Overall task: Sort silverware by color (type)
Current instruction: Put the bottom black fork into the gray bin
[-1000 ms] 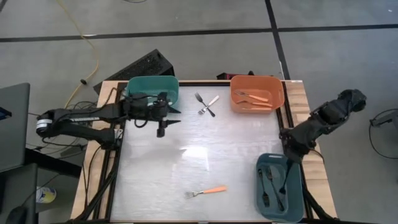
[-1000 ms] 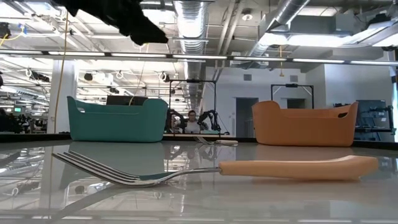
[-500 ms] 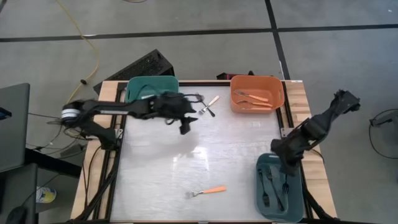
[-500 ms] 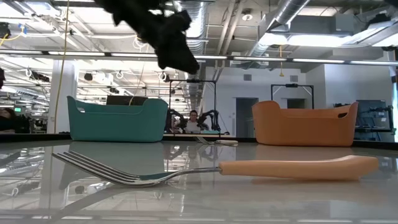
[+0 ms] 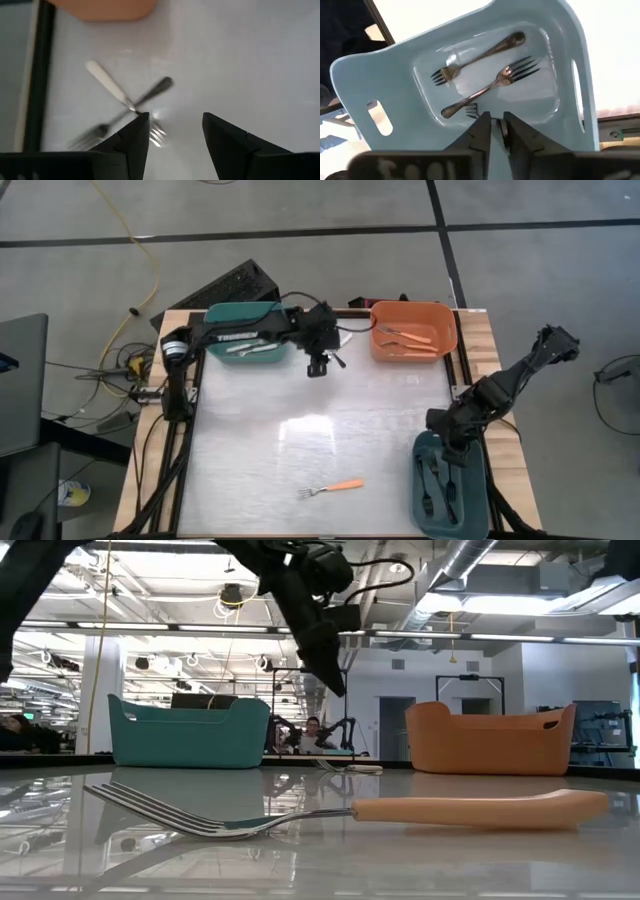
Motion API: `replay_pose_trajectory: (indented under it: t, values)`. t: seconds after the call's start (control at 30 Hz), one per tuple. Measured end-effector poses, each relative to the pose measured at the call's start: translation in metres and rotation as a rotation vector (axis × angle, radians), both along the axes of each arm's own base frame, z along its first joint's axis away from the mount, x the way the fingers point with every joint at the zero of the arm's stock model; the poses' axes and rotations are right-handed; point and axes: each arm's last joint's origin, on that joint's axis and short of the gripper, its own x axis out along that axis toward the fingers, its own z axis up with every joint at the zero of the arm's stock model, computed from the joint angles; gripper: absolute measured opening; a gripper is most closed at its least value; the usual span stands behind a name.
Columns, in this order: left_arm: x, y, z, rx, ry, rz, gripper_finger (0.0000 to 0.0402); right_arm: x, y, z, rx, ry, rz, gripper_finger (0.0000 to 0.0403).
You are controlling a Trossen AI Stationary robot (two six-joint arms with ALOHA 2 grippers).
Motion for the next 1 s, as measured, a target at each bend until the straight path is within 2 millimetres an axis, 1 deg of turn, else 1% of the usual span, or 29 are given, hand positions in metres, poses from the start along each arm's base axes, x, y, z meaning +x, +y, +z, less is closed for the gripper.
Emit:
replay_pose_trajectory:
  t: [0.1,0.2,0.37,0.43,0.53,0.7,0.77,0.83,1.0]
  values:
    - [0.004,0.011,0.004,0.053,0.005,-0.044,0.017,-0.001,-0.001,0.001,0.008,-0.006,0.0,0.0104]
    - [0.001,0.024,0.009,0.107,0.0,-0.091,0.017,-0.003,-0.003,0.004,0.035,-0.003,-0.016,0.0128]
    - [-0.013,0.054,0.008,0.09,-0.019,-0.132,0.017,-0.007,-0.007,0.009,0.118,0.049,-0.117,0.0168]
    - [-0.019,0.067,0.008,0.112,-0.034,-0.165,0.017,-0.009,-0.008,0.011,0.157,0.086,-0.167,0.0183]
    - [-0.02,0.082,-0.002,0.159,-0.027,-0.221,0.017,-0.013,-0.009,0.014,0.221,0.144,-0.233,0.0202]
    - [-0.018,0.1,-0.04,0.156,0.065,-0.287,0.017,-0.015,-0.008,0.025,0.385,0.21,-0.319,0.0216]
    - [-0.015,0.103,-0.052,0.161,0.089,-0.312,0.017,-0.016,-0.008,0.03,0.434,0.205,-0.358,0.0216]
    - [-0.012,0.104,-0.059,0.17,0.102,-0.337,0.017,-0.015,-0.009,0.032,0.454,0.199,-0.409,0.0215]
    - [-0.003,0.11,-0.074,0.186,0.129,-0.382,0.017,-0.008,-0.012,0.036,0.47,0.09,-0.486,0.0213]
